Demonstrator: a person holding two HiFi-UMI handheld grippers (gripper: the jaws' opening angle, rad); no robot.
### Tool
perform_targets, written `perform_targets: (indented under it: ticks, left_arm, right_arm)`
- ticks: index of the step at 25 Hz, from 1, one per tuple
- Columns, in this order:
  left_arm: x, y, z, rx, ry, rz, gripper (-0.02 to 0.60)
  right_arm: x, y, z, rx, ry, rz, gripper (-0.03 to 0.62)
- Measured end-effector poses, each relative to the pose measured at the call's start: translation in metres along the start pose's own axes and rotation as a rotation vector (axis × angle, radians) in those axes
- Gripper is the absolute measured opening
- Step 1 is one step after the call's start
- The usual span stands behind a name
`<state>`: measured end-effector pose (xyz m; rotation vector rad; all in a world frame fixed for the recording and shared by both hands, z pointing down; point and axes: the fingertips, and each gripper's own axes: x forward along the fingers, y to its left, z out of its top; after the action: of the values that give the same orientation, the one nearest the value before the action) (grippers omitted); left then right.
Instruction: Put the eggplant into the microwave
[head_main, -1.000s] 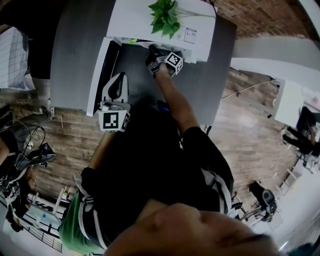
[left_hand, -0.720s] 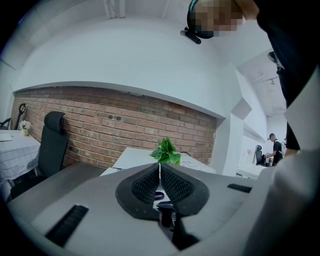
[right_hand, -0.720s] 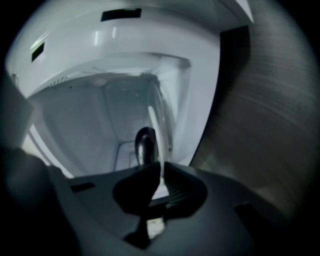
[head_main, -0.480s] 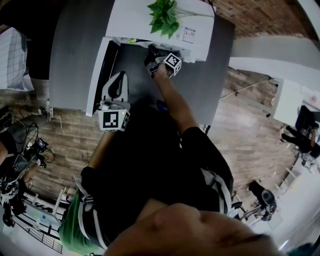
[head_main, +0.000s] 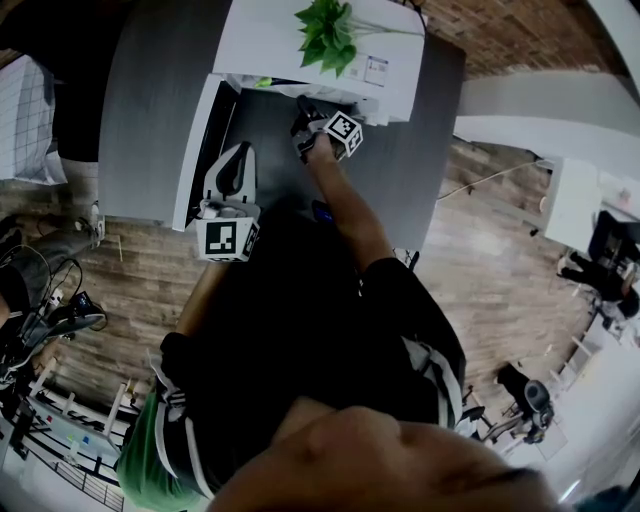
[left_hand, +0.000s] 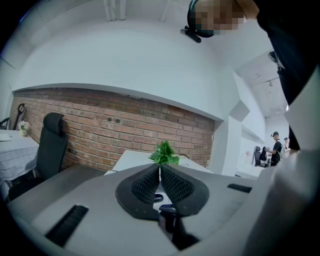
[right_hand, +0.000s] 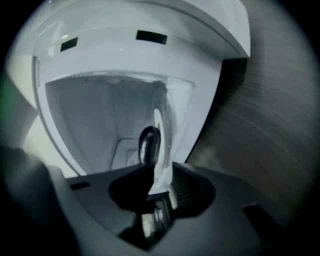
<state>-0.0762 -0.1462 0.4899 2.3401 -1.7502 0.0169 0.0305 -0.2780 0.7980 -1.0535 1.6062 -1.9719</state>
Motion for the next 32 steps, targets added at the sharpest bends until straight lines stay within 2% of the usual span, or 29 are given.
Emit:
perform_targets:
  ticks: [2, 4, 6, 10, 12, 13, 16, 19, 32]
  left_arm:
    - [-0.001, 0.0, 0.001, -0.002, -0.004, -0.002, 0.041]
    - [-0.002, 0.0, 0.001, -0.005, -0.01, -0.006, 0.041]
    - [-0.004, -0.001, 0.003, -0.001, -0.017, -0.012, 0.041]
    - [-0.004, 0.001, 0.004, -0.003, -0.021, -0.012, 0.041]
    - [-0.004, 0.0, 0.004, -0.004, -0.02, -0.013, 0.041]
    - [-0.004, 0.0, 0.004, -0.002, -0.019, -0.016, 0.041]
    - [-0.004, 0.0, 0.003, 0.006, -0.022, -0.019, 0.041]
    - [-0.004, 0.004, 0.003, -0.006, -0.023, -0.006, 0.041]
    - [0.003, 0.012, -0.004, -0.029, -0.005, -0.001, 0.041]
  right_arm:
    - [-0.005, 0.001, 0.001, -0.052, -0.009, -0.029, 0.118]
    - [-0.01, -0.002, 0.003, -0.154, -0.015, -0.067, 0.118]
    - [-0.018, -0.004, 0.004, -0.345, -0.017, -0.151, 0.109]
    - [-0.03, 0.005, 0.002, -0.85, -0.009, -0.339, 0.044]
    - [-0.032, 0.011, 0.0, -1.029, 0.0, -0.395, 0.038]
    - [-0.032, 0.013, -0.002, -1.081, 0.008, -0.411, 0.038]
    - [-0.027, 0.016, -0.008, -1.16, 0.031, -0.427, 0.037]
    - [-0.02, 0.017, -0.013, -1.189, 0.053, -0.435, 0.035]
    - [0.005, 0.017, 0.003, -1.177, 0.067, -0.46, 0.035]
